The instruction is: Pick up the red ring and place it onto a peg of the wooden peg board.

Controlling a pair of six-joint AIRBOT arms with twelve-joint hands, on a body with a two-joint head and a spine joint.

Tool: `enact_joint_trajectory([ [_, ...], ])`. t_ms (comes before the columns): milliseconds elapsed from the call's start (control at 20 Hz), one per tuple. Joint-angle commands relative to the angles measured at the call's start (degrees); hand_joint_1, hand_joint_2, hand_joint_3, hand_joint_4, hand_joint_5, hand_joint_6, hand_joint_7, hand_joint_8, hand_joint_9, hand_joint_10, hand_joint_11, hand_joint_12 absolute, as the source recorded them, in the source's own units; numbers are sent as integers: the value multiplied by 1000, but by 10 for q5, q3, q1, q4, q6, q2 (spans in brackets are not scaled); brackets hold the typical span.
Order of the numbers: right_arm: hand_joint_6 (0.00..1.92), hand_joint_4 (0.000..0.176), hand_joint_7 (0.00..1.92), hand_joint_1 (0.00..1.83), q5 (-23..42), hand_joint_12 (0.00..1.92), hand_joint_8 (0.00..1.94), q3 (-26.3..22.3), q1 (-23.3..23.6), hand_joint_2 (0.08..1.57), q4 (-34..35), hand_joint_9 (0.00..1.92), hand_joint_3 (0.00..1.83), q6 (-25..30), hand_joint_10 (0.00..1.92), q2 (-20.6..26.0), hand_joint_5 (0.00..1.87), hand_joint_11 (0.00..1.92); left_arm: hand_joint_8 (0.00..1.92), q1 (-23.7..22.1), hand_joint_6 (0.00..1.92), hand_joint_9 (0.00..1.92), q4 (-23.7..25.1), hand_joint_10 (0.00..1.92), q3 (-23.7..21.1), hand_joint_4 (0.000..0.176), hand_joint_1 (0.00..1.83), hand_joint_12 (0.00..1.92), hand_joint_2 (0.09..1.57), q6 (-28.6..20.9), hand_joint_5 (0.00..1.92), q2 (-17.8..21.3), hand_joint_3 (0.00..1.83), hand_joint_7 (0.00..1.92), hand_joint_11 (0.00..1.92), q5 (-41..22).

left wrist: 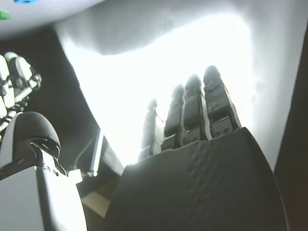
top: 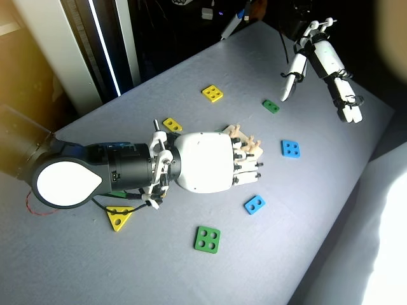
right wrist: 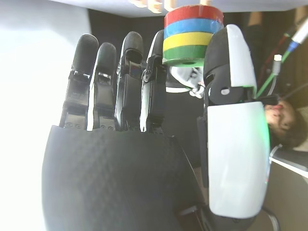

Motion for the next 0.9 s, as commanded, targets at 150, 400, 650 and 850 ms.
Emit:
enact_joint_trajectory([
  [150,1253,0,524,1117,55,1635,3,-4,12,1200,28,0,0,6,788,-1,815,0,0,-6,3,0,-4,0,6,156,486,0,979,-2,58,-5,0,12,0,-69],
  [400,1240,0,516,1122,57,1429,0,-7,13,1194,28,0,1,6,695,-4,822,0,0,-10,5,0,-4,0,7,148,497,0,981,-2,70,-5,0,0,0,-69],
  [650,1279,0,492,1109,53,1025,3,-7,13,1210,28,45,0,1,539,-12,796,0,0,-16,5,0,0,0,7,148,538,0,999,-2,73,-6,6,0,0,-69],
  [850,1251,0,525,1113,47,568,4,-7,13,1199,23,110,1,-1,384,-15,814,0,0,-19,1,0,2,0,8,139,524,0,1008,-2,61,-7,8,0,0,-66],
])
